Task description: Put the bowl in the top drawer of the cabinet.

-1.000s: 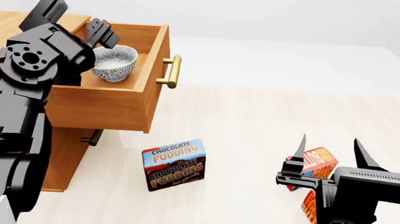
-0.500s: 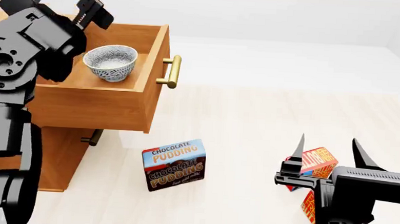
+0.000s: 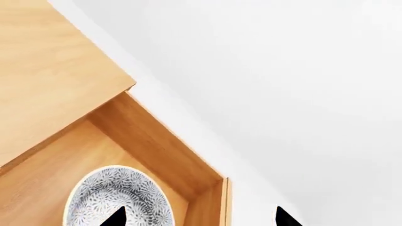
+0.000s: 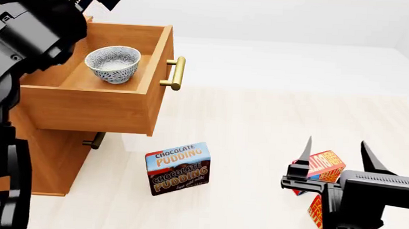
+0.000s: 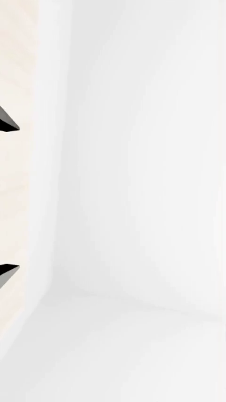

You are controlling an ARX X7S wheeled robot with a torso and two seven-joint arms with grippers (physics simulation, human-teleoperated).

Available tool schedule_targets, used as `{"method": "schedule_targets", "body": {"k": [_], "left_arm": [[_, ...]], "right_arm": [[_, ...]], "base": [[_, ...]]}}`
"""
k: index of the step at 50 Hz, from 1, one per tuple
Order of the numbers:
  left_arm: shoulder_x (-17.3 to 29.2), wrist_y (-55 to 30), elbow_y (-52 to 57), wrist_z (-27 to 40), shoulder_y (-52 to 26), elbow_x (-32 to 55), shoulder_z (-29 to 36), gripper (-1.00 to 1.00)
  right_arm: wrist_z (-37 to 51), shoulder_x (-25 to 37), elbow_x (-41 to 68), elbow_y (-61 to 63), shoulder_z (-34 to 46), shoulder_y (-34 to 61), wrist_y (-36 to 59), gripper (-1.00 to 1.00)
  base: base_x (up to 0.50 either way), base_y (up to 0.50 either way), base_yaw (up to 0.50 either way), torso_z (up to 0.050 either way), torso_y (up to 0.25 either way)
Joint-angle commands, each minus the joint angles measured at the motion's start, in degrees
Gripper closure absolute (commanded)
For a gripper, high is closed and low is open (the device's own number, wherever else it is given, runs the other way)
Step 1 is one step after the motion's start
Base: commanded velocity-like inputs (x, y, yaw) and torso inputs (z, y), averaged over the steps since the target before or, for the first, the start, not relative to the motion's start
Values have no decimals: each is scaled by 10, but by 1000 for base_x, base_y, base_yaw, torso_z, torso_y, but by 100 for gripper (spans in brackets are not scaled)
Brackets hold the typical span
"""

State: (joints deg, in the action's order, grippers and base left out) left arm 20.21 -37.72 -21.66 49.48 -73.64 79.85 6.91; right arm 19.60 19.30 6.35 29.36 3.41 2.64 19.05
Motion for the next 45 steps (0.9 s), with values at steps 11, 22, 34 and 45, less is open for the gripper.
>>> {"method": "schedule_targets", "body": {"k": [11,22,34,45], "left_arm": [[90,-53,449,-109,245,118,-54,-100],[118,36,667,-347,508,-25,-166,-100],[41,180,805,-529,756,-232,-246,-100],[38,382,810,-539,895,-371,-175,-100]], "right_arm": [[21,3,9,95,-10,15,65,-100],[42,-2,-2,169,2,15,91,-100],[57,1,-21,245,12,-32,61,-100],[68,3,-29,280,5,-84,0,-100]], "base": [[0,0,0,0,0],[0,0,0,0,0],[0,0,0,0,0],[0,0,0,0,0]]}}
